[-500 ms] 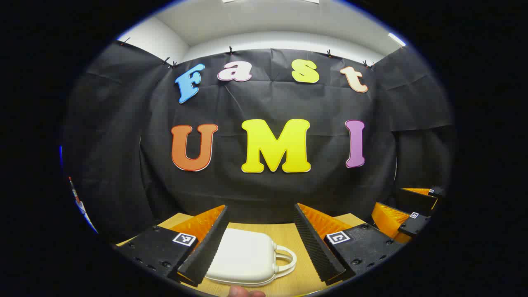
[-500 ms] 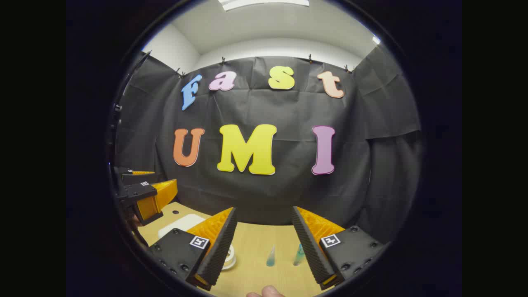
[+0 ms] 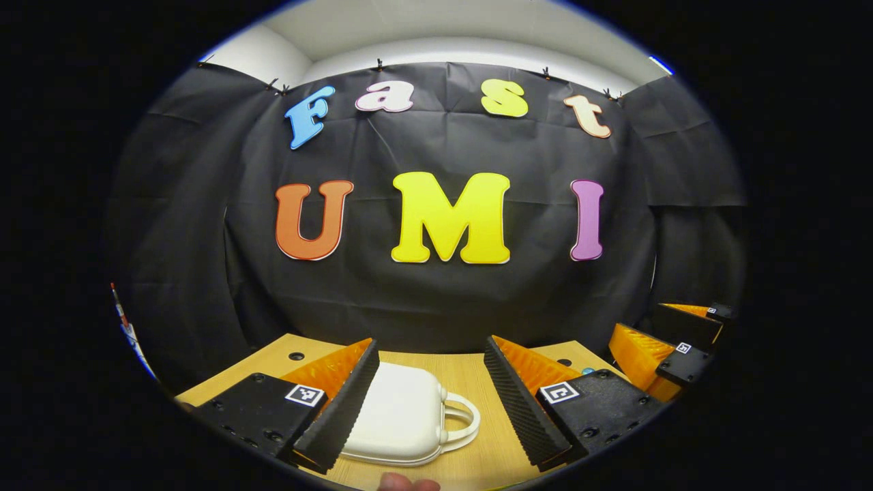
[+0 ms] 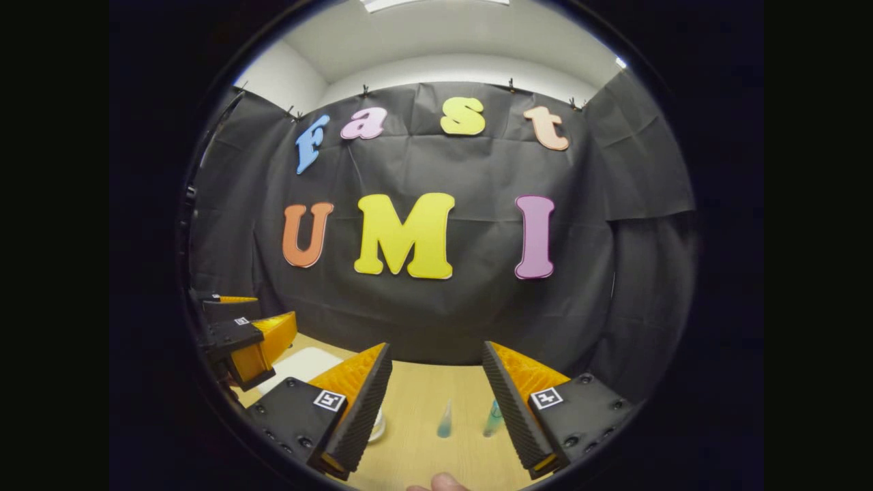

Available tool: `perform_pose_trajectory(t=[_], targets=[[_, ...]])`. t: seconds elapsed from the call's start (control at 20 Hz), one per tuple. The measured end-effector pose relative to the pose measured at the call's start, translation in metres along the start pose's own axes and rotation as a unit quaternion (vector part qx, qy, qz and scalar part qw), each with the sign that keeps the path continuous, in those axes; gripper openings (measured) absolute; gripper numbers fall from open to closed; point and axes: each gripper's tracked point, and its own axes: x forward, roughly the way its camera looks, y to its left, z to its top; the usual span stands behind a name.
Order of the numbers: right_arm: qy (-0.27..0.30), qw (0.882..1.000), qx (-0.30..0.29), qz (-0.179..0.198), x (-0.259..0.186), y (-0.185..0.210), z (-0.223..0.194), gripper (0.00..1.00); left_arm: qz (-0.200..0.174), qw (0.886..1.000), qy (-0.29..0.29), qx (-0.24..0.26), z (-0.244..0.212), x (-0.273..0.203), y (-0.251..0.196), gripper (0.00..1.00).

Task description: First open the suitcase, pack the skin care products into it, and then close the suitcase.

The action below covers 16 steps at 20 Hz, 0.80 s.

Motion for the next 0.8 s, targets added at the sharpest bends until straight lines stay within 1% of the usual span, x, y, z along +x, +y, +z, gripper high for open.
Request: perform_pose_trajectory(t=[0.1,0.4,0.45,0.5,0.65,0.8], targets=[[0.001,1.000,0.000,0.003,0.002,0.000,-0.001,0.80,-0.003,1.000,0.004,0.001,-0.003,0.001,-0.004,0.98],[0.008,1.000,0.003,0.000,0.002,-0.007,-0.006,0.80,-0.012,1.000,0.001,0.009,-0.004,0.002,-0.012,0.98],[0.008,1.000,0.001,-0.002,0.001,-0.011,-0.007,0.78,-0.015,1.000,0.005,0.012,-0.007,0.003,-0.015,0.98],[0.008,1.000,0.000,-0.005,0.000,-0.015,-0.008,0.80,-0.019,1.000,0.010,0.012,-0.012,0.002,-0.019,0.98],[0.014,1.000,0.000,-0.019,-0.001,-0.033,-0.014,0.80,-0.026,0.999,0.022,0.008,-0.021,0.002,-0.026,0.99],[0.020,0.999,-0.003,-0.032,-0.003,-0.051,-0.019,0.80,-0.034,0.999,0.028,0.024,-0.031,0.006,-0.035,0.98]])
